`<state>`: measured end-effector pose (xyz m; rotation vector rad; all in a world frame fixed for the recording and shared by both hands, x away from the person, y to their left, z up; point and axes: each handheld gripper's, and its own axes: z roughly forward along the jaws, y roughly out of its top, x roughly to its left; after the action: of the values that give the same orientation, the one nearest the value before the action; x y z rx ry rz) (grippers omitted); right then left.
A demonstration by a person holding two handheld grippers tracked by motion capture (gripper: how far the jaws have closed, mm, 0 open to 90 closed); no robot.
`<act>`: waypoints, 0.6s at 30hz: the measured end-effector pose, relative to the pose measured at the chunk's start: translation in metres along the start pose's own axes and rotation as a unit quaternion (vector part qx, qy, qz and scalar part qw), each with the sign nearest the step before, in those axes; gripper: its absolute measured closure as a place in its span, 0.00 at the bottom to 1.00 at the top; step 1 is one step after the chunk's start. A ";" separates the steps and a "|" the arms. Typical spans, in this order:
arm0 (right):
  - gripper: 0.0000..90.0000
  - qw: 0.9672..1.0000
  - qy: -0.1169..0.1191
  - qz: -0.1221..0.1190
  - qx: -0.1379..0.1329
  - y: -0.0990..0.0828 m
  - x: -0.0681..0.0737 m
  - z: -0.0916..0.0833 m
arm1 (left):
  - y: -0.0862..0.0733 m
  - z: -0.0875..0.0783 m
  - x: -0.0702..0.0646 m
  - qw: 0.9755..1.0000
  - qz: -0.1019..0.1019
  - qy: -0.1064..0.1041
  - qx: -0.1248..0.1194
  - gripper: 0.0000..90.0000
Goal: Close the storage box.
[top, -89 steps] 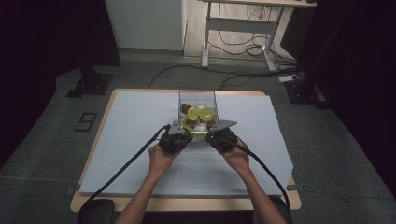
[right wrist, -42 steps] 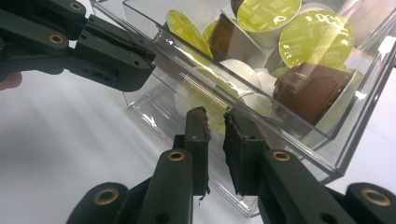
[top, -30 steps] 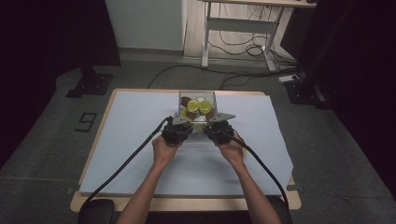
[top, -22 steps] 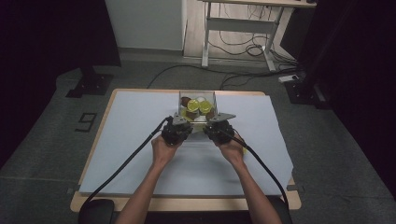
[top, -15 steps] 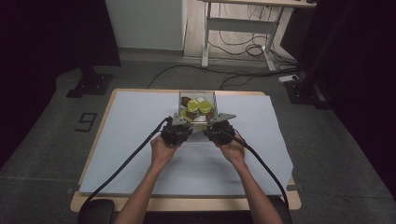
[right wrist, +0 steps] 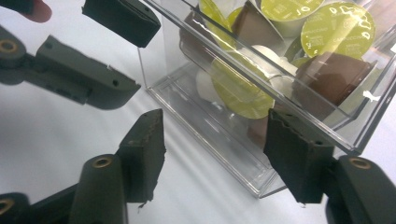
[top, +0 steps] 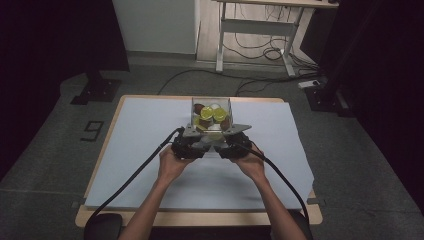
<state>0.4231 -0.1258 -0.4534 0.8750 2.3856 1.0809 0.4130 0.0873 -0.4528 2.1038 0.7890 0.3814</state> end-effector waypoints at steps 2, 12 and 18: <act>0.37 1.000 0.002 0.001 0.000 0.000 0.001 -0.002 | 0.000 -0.002 -0.002 1.000 0.003 0.001 0.000 0.43; 0.27 1.000 0.006 -0.001 0.009 -0.001 0.003 -0.011 | 0.000 -0.010 -0.009 1.000 0.012 0.004 -0.006 0.21; 0.22 1.000 0.009 -0.002 0.010 -0.001 0.005 -0.019 | -0.003 -0.016 -0.016 0.999 0.033 0.006 0.003 0.17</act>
<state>0.4088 -0.1330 -0.4425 0.8698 2.4164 1.0693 0.3917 0.0880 -0.4453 2.1385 0.7293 0.4277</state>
